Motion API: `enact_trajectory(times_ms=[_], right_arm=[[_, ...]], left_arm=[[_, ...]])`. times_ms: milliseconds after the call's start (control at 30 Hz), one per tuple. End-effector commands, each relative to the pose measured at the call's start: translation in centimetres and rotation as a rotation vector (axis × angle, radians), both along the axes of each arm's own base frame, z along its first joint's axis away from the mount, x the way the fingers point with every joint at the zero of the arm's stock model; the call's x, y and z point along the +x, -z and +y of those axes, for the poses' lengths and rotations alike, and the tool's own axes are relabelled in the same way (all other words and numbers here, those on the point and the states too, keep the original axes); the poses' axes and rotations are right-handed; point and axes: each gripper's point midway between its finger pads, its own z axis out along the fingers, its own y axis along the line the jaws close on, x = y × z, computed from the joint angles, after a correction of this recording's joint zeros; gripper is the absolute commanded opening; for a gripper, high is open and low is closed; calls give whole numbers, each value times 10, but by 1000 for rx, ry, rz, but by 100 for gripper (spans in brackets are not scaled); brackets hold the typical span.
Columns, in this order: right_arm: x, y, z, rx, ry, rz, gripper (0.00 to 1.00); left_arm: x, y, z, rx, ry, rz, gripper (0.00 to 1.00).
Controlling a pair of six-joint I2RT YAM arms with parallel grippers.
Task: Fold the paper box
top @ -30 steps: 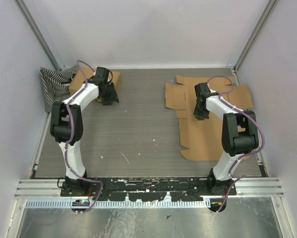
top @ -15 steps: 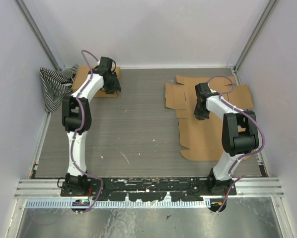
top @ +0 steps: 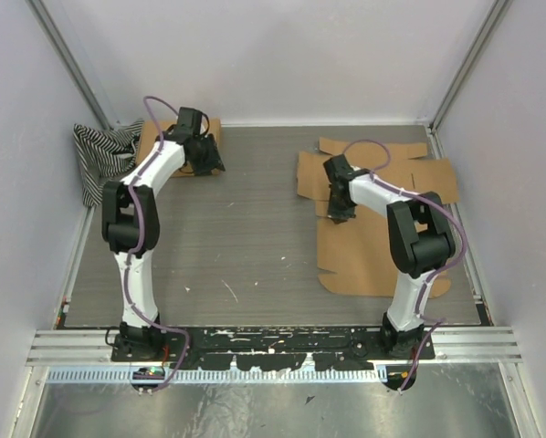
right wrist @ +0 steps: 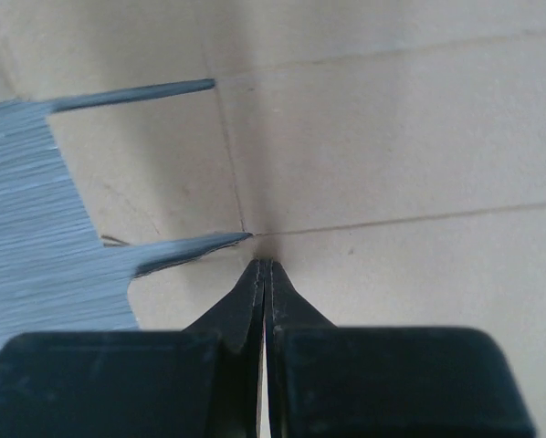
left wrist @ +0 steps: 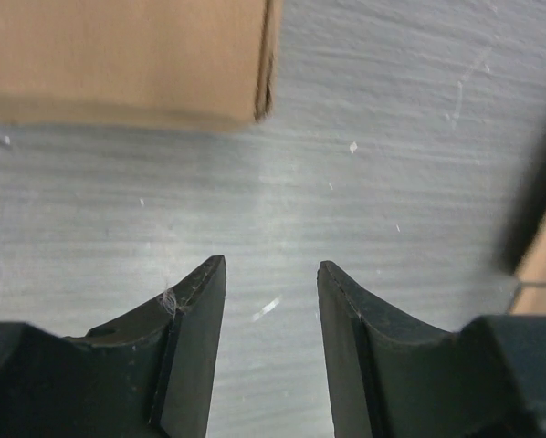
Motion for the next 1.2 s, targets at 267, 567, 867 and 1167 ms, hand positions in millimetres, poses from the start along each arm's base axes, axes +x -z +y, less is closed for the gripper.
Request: enact_trajectory(times_ms=[267, 567, 867, 1167], right_arm=[[10, 0, 146, 297, -178, -15, 1], [-34, 21, 236, 335, -366, 44, 1], [-28, -58, 231, 300, -439, -155, 24], [31, -193, 112, 253, -297, -456, 76]], left_arm=[[-48, -60, -16, -68, 95, -138, 53], [-59, -51, -15, -72, 99, -119, 53], [-50, -44, -10, -28, 84, -103, 55], [-44, -25, -16, -12, 96, -59, 55]])
